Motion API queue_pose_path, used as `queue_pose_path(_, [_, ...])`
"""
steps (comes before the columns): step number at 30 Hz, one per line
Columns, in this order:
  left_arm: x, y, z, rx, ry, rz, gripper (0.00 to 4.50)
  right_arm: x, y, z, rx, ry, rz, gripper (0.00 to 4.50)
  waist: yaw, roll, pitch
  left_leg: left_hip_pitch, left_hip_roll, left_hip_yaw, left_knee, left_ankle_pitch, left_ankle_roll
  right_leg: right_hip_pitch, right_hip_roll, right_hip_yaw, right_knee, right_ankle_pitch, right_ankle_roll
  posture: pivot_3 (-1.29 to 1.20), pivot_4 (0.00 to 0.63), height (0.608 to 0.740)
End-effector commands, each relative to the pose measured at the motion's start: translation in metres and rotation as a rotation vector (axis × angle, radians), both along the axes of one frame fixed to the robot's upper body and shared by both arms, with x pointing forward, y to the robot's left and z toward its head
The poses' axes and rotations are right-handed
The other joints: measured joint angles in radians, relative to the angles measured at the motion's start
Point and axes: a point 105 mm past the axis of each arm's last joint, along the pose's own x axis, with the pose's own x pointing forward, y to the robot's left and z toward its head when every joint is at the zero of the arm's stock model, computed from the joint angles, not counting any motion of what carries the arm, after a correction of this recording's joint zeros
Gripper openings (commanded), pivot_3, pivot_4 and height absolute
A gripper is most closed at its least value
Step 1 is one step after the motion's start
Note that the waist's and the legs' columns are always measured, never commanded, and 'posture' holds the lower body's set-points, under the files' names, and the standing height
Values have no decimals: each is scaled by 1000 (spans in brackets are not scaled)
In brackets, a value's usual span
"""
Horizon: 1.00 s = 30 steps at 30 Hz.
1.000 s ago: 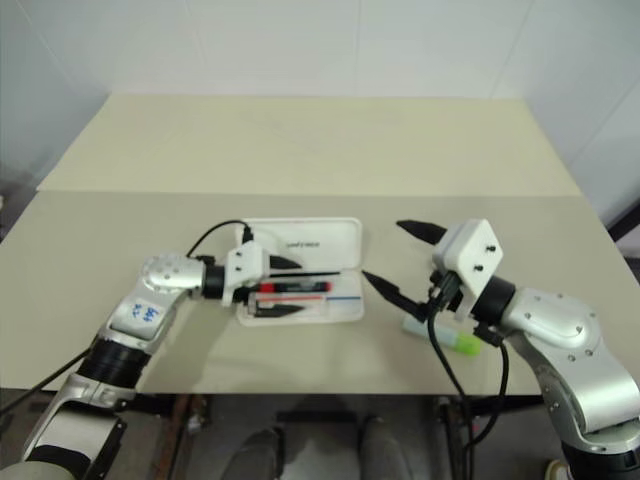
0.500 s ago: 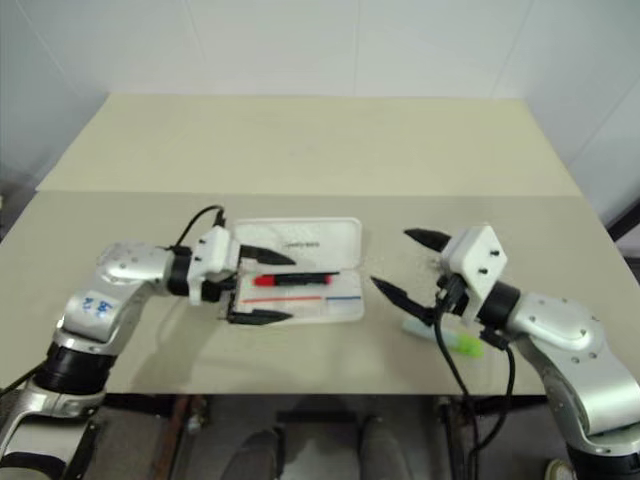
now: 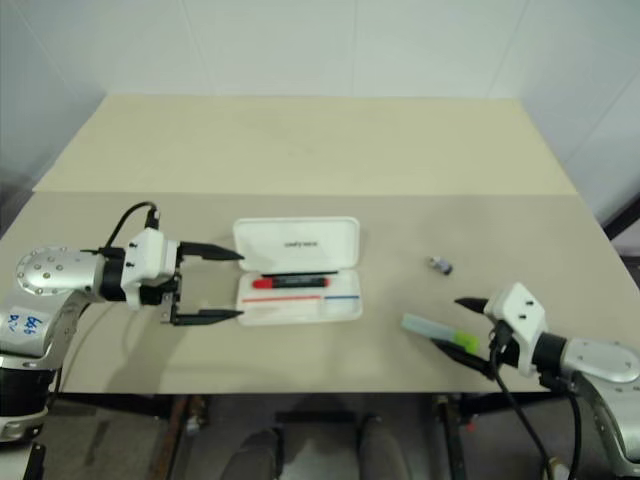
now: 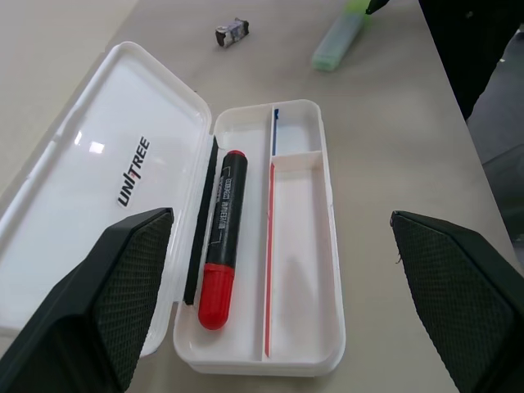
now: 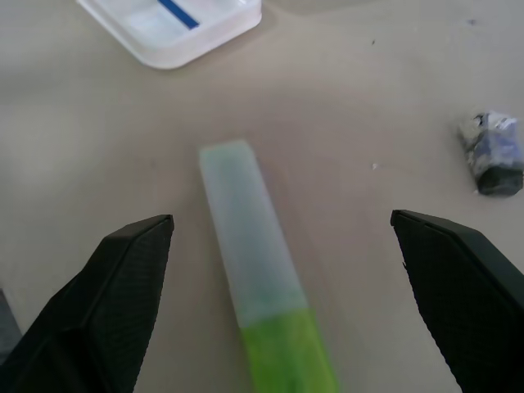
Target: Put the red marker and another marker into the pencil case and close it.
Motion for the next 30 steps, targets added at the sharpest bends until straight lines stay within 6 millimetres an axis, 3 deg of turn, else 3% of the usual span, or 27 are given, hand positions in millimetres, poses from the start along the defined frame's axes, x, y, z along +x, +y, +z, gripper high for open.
queue_pose_path(1, [-3,1,11,2,-52,-9,4465,1,-4,-7,-22,16,28,4500,2,0,0,0,0,0,0,0,0,0,0,0,0,0,0,0,150,740])
queue_pose_path(7, [-2,2,16,2,-67,-13,4465,0,-10,-25,-26,75,29,4500,2,0,0,0,0,1,0,0,0,0,0,1,0,0,1,0,150,740])
queue_pose_path(8, [-1,2,17,3,-71,-14,4491,-1,-10,-28,-28,79,31,4316,2,0,0,0,0,1,0,0,0,0,0,1,0,0,1,0,150,740])
queue_pose_path(11, [0,3,20,4,-78,-15,4500,-2,-8,-31,-32,77,44,3578,2,0,0,0,0,1,0,0,0,0,0,1,0,0,1,0,150,740])
queue_pose_path(18, [1,7,19,12,-79,-16,4500,2,4,-20,-28,16,78,1114,-1,0,0,1,0,1,1,0,0,0,0,1,1,1,1,0,150,740])
queue_pose_path(28, [4,14,15,27,-76,-13,4500,19,16,11,-47,-100,90,1128,0,0,0,2,0,3,1,0,0,0,0,3,2,1,1,0,150,740])
queue_pose_path(30, [4,21,14,41,-76,-4,4500,23,38,35,-23,-162,169,1128,-1,-1,1,2,0,3,1,0,0,0,0,2,2,1,1,0,150,740])
